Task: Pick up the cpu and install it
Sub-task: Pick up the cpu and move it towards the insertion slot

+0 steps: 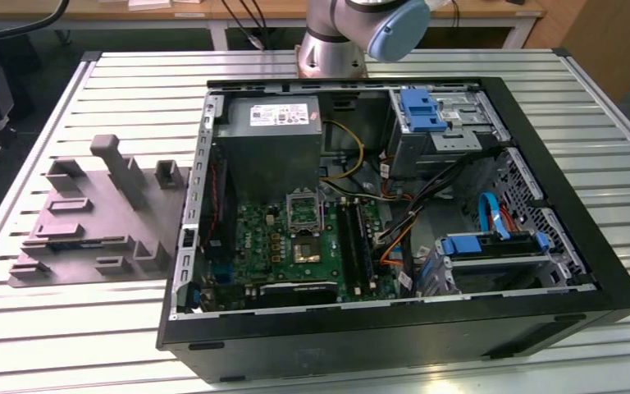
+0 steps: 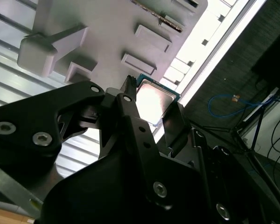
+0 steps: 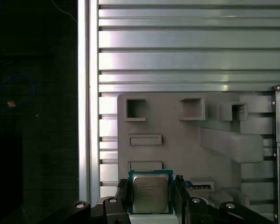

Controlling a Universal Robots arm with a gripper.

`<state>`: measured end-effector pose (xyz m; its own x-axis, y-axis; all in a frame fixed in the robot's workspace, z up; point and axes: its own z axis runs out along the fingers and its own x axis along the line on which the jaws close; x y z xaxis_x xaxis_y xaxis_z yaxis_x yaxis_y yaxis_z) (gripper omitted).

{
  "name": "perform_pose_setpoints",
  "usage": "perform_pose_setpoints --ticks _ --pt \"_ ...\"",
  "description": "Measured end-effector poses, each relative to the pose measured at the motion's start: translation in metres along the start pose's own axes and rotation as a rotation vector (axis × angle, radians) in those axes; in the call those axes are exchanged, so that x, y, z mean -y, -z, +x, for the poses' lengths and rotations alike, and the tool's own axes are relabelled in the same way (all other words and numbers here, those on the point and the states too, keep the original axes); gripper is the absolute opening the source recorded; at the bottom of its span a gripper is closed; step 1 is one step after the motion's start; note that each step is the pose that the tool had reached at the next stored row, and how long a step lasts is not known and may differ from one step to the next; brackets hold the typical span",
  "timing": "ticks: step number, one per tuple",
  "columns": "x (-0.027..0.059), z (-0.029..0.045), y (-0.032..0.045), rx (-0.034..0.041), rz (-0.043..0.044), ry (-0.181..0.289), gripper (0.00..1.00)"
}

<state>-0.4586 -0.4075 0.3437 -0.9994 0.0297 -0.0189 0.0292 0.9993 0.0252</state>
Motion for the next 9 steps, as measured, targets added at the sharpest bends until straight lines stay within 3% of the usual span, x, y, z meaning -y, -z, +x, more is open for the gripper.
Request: perform_pose_setpoints --ticks 9 --pt "-0.0003 -0.0002 0.0113 0.0002 -0.0001 0.000 0.47"
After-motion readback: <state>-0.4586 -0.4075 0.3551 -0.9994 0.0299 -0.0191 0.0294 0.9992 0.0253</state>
